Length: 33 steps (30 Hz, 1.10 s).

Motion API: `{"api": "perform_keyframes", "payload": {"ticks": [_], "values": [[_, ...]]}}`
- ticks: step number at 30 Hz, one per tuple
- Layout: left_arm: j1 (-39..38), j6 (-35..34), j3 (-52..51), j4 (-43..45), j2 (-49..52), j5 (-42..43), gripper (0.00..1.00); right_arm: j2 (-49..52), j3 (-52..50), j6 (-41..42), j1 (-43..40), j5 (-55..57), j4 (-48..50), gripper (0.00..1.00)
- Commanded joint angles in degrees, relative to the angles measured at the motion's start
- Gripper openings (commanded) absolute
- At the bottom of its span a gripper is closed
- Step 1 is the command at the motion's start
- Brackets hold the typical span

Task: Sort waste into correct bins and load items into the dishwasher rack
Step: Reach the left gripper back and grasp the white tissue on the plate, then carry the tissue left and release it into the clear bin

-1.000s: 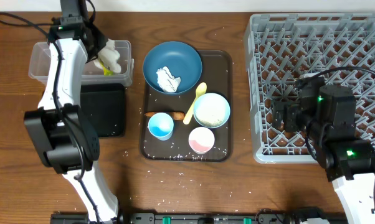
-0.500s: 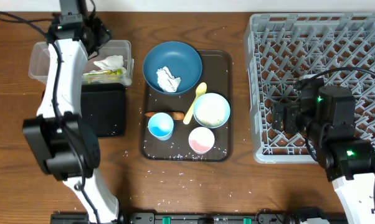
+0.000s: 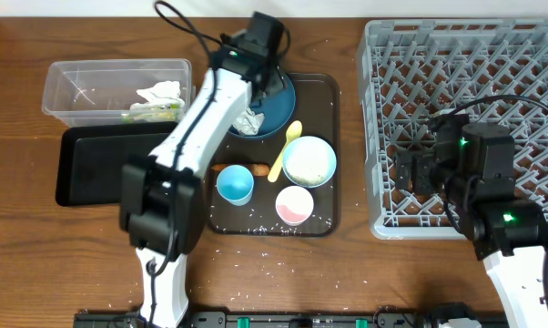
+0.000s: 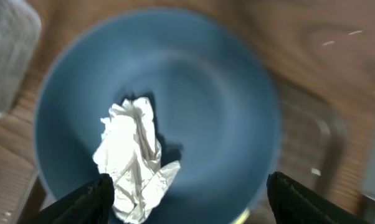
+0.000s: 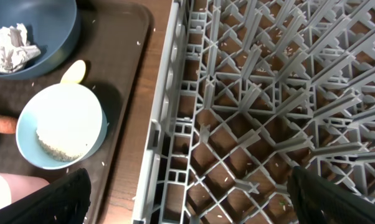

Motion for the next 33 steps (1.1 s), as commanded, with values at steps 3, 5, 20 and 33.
{"api": "perform_keyframes", "payload": {"ticks": [3, 5, 20, 33], "values": [[1.1, -3.8, -0.7, 0.8, 5.8, -4.6, 0.81, 1.0, 1.1, -0.7, -0.4, -1.1, -1.1, 0.99], [1.1, -1.0, -0.7, 2.4, 7.7, -4.5, 0.81, 1.4, 1.1, -0.7, -0.4, -1.1, -1.6, 0.99], [1.0, 2.3, -0.8, 0.0, 11.8, -0.5, 0.2, 3.2, 1.1, -0.7, -0.4, -1.1, -2.3, 0.99], [4.7, 7.7, 1.6, -2.2, 0.9, -0.5, 0.06, 3.2, 1.1, -0.7, -0.4, -1.1, -2.3, 0.99]]}}
